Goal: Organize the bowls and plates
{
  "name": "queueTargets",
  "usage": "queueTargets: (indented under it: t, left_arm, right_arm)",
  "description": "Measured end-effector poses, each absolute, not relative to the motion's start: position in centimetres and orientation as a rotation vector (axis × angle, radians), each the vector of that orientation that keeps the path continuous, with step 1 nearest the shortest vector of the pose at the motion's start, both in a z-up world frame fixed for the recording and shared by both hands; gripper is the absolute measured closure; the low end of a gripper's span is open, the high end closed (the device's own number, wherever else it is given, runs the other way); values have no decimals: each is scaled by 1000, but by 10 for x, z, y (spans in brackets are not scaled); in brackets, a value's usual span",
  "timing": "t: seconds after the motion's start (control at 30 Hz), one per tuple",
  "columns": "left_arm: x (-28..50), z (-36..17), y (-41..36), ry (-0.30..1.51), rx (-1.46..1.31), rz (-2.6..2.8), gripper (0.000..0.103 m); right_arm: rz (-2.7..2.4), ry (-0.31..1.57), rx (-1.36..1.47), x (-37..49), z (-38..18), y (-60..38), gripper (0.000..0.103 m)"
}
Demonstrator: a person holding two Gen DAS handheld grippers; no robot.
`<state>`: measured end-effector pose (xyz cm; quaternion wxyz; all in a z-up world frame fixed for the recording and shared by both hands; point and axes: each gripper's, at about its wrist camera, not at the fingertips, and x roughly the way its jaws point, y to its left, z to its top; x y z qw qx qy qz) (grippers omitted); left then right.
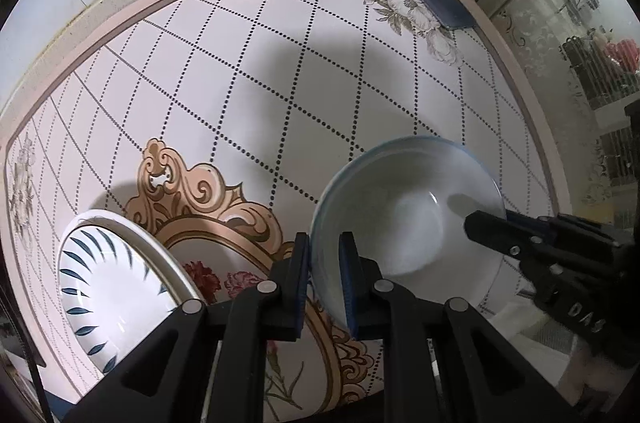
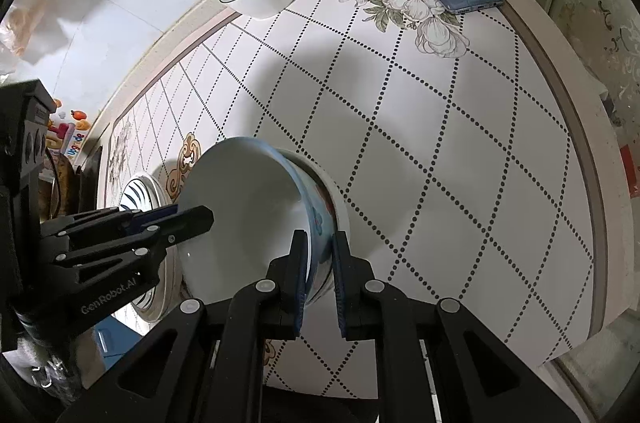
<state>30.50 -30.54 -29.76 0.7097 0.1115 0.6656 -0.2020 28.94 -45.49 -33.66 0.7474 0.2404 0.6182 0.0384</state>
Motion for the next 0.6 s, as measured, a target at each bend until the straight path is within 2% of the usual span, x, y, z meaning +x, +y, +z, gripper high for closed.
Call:
queueTargets:
  t: [0.13, 0.23, 0.27, 0.3, 0.33, 0.37, 0.47, 0.6]
  left_arm:
    - [311, -274, -300, 1475, 181, -473, 90]
    - [327, -242, -298, 1402, 155, -479, 89]
    - [336, -231, -298, 1378, 143, -476, 82]
    - [348, -223, -297, 1357, 128, -472, 76]
    - [361, -218, -296, 1339, 115, -462, 65]
    - [380, -214, -295, 1314, 95, -452, 60]
    - [430, -226, -291, 1291, 59, -407, 59]
    - [493, -262, -278, 1376, -56, -345, 59]
  right_arm:
    - [91, 1378, 601, 295, -336, -466, 88]
    - [86, 1362, 638, 301, -318, -478, 87]
    - [89, 1339, 649, 307, -308, -484, 82]
    - [88, 1324, 654, 314, -299, -489, 70]
    - [86, 1308, 659, 322, -291, -495, 63]
    - [94, 1284, 662, 334, -282, -500, 53]
    - [103, 1217, 669, 378, -266, -515, 48]
    - [104, 1183, 695, 444, -272, -529, 48]
